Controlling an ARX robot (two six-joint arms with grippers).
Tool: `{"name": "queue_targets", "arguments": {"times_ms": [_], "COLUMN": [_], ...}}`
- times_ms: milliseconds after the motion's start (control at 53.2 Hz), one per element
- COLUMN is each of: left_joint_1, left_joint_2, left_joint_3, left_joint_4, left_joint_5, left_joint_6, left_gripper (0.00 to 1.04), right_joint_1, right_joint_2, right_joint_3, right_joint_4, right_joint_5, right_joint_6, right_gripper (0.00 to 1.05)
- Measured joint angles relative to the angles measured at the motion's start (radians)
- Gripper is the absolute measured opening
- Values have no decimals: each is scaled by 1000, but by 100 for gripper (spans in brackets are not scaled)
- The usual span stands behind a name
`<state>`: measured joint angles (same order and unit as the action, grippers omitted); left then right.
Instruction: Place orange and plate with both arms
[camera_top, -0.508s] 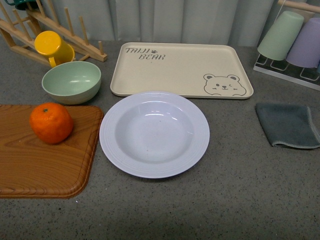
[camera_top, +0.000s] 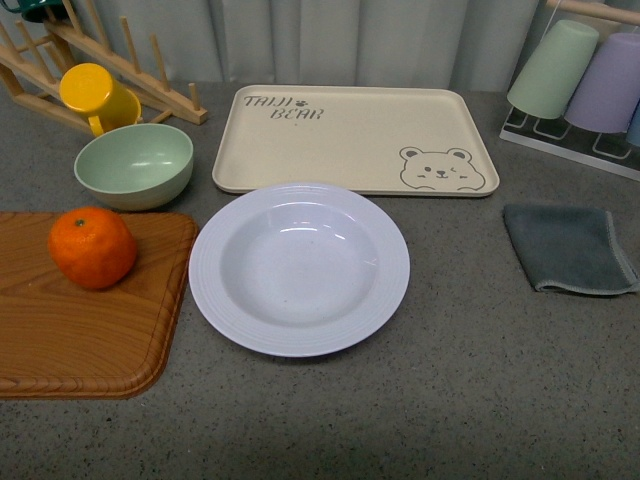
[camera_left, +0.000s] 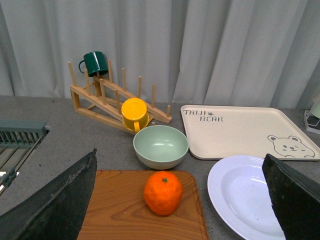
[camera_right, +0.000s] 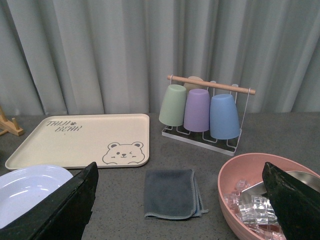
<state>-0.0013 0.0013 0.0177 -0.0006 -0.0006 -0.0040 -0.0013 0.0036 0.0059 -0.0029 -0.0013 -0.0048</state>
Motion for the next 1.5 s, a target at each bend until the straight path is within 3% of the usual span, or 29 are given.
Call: {"name": "queue_targets", "arguments": {"times_ms": [1504], "left_joint_1": [0], "left_joint_2": [0], "left_joint_3": [0], "left_joint_4": [0], "left_joint_5": [0], "left_joint_6": [0], "left_gripper": [98], "right_joint_1": [0], "right_joint_2": [0], "right_joint_3": [0], "right_joint_4": [0], "right_joint_5": [0], "right_joint_6": [0], "right_gripper": [96]}}
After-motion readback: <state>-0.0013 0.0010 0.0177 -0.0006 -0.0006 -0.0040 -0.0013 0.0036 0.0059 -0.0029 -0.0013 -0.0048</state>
